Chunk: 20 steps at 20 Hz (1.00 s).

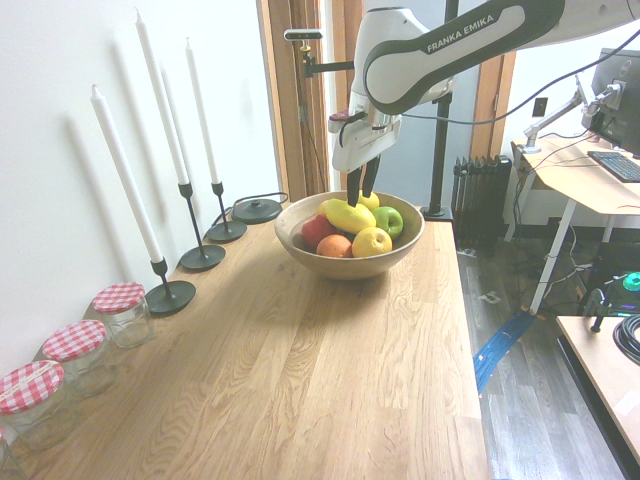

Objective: Take mango out of the basket

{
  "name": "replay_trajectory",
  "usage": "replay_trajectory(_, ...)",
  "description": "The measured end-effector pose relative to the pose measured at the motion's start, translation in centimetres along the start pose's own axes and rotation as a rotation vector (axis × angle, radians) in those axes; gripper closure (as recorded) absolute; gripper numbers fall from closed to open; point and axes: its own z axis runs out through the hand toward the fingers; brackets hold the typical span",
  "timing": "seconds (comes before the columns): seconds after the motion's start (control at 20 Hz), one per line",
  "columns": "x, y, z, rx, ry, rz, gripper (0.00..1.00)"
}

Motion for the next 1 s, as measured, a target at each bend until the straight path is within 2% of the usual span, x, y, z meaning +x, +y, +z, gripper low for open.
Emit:
replay_trajectory(0.6,1.7,-3.1,4.8,0.007,-0.031,-0.107,0.00)
replay_trajectory(0.65,1.8,-3.4,5.3,0.003,-0.034,-0.108,1.00)
replay_trajectory(1.0,2.4,-3.4,6.2,-0.012,-0.045,-0.101,1.00)
